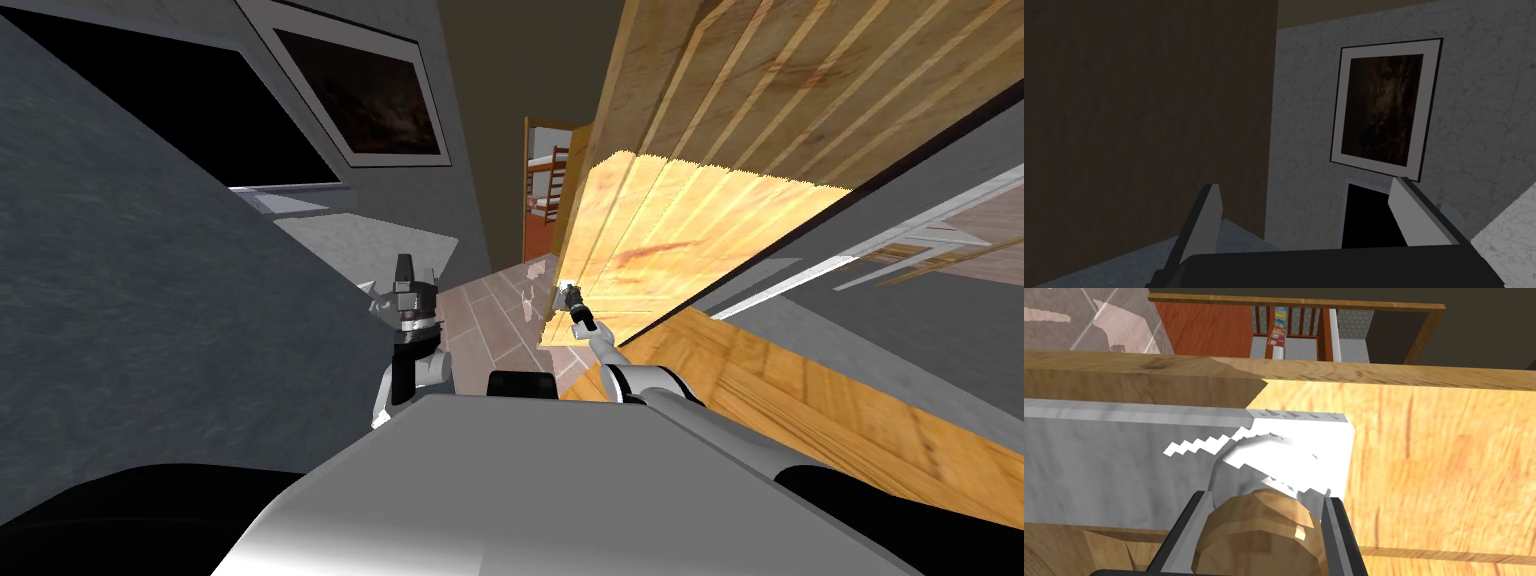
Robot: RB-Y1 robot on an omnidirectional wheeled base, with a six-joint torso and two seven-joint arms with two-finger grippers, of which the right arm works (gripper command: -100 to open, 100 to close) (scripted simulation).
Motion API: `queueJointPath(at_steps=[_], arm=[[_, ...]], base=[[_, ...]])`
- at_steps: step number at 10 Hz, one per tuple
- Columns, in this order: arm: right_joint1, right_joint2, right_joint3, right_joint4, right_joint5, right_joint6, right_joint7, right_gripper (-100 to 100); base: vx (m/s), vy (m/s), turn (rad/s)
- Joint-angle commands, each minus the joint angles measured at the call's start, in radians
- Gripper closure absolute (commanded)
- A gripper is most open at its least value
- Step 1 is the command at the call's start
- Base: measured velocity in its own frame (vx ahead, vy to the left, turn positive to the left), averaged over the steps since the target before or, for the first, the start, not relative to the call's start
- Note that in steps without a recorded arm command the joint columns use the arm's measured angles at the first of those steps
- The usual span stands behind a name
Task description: Push the door open
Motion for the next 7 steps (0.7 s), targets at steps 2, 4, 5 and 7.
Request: queueJointPath(at_steps=[2, 4, 5, 7], arm=[[-0.001, -0.019, -0.030, -0.002, -0.011, -0.001, 0.010, 100], [0.004, -0.028, -0.053, 0.000, -0.019, 0.000, 0.019, 100], [0.006, -0.032, -0.063, 0.000, -0.022, 0.000, 0.023, 100], [0.006, -0.032, -0.063, 0.000, -0.022, 0.000, 0.023, 100]], base=[[0.235, 0.047, -0.035], [0.243, 0.071, -0.061], [0.229, 0.067, -0.047], [0.093, 0.046, -0.021]])
